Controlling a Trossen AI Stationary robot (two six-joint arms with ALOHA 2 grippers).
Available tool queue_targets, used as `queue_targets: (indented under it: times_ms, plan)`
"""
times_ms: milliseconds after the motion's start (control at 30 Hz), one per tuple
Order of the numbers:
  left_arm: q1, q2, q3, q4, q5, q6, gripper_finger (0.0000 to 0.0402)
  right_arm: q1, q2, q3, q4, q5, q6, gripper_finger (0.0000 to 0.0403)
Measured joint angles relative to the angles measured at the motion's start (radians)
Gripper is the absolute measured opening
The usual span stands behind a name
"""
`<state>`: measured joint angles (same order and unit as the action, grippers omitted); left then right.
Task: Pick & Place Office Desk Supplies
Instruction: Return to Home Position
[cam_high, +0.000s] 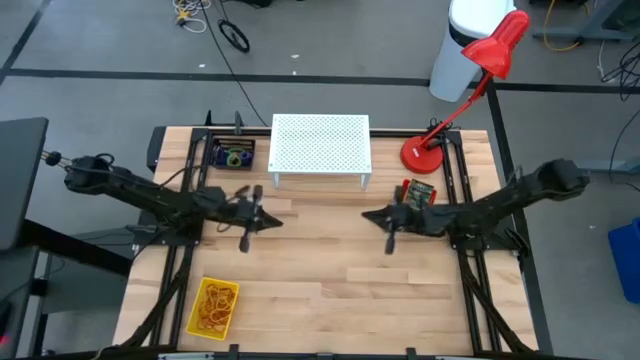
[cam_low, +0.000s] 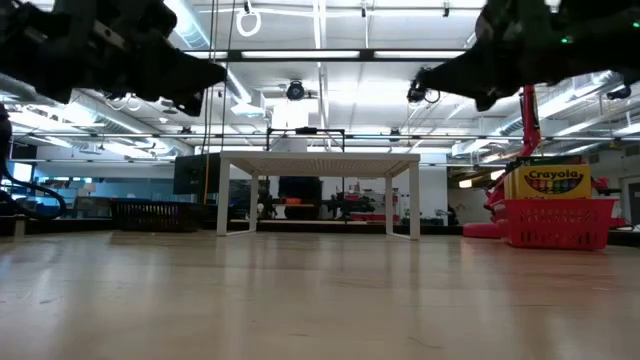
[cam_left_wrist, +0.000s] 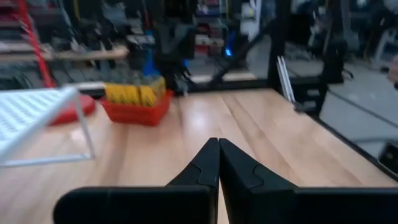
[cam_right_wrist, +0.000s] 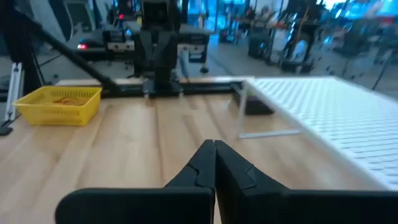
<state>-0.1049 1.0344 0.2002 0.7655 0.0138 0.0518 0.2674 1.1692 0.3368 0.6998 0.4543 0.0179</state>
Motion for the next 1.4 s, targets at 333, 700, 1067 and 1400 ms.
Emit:
queue_targets:
  times_ms: [333,700,1067,1400]
  plan:
    - [0.118,-0.228,-0.193,0.122,-0.011,-0.024,0.0008,-0.048,-0.454,-0.18,-0.114,-0.055,-0.102,0.0001]
    - [0.251,-0.44,-0.193,-0.084,-0.004,-0.01,0.0008,-0.256,-0.991,-0.248,-0.572,-0.186,-0.082,0.0]
    - [0.283,-0.726,-0.193,-0.364,-0.016,-0.048,0.0012,-0.283,-1.165,-0.26,-0.756,-0.185,-0.094,0.0]
    - [0.283,-1.036,-0.194,-0.691,-0.217,-0.062,0.0012,-0.281,-1.164,-0.276,-0.751,-0.113,-0.052,0.0]
